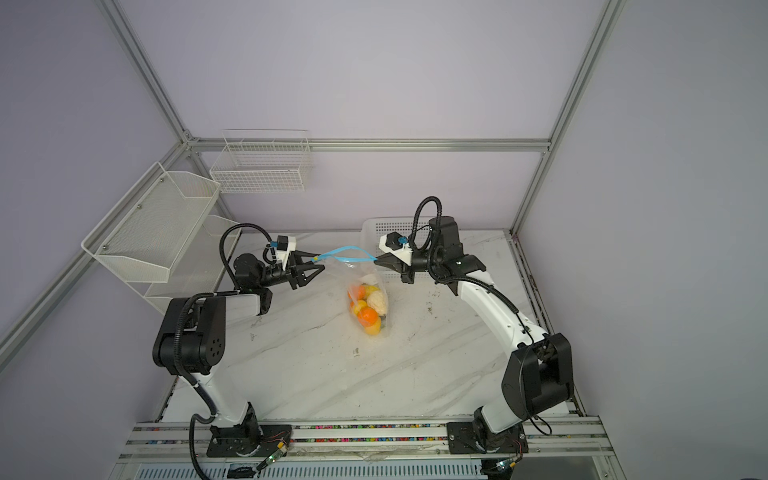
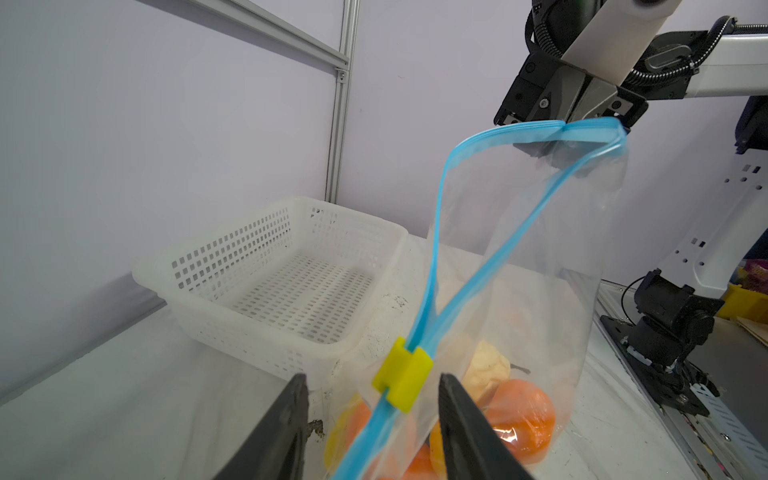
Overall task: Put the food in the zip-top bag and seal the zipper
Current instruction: 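Hold the zipper ends with both grippers and stretch the bag mouth taut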
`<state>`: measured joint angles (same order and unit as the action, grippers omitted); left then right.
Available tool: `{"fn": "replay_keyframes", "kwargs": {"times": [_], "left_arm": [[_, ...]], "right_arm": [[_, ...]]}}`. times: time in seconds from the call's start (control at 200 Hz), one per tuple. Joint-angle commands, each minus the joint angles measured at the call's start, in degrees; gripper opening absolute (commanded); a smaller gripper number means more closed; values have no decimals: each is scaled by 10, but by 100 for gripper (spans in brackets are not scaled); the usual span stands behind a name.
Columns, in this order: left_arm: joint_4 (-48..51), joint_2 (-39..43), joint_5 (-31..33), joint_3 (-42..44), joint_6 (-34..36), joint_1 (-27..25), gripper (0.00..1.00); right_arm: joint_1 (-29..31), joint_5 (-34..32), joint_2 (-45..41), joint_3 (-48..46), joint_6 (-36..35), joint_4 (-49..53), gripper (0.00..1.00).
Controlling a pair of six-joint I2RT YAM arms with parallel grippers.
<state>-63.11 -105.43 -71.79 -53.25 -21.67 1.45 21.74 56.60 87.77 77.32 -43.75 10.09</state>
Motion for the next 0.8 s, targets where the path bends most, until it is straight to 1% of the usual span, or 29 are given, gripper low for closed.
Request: {"fn": "replay_keyframes", "kwargs": {"times": [0.0,0.295,0.36,0.455,0.51,0.585,0.795], "left_arm": [[-33,7,-11,3,-1,3,42],[-17,29,-16,4,-7,6,12],[-13,38,-16,5,-7,6,7],[-1,55,-12,8,-3,6,4],[11,68,-3,11,6,6,0],[26,83,13,13,15,6,0],[26,130,47,34,22,-1,0]], "right_arm": [[-3,0,8,17,-2,-2,0],[-3,-5,4,17,-1,-3,0],[-2,-7,1,15,0,-4,0],[-2,-9,-2,14,1,-5,0],[-3,-10,-4,13,2,-5,0],[-3,-11,-7,12,4,-5,0],[-2,-22,-13,16,12,-2,0]]}}
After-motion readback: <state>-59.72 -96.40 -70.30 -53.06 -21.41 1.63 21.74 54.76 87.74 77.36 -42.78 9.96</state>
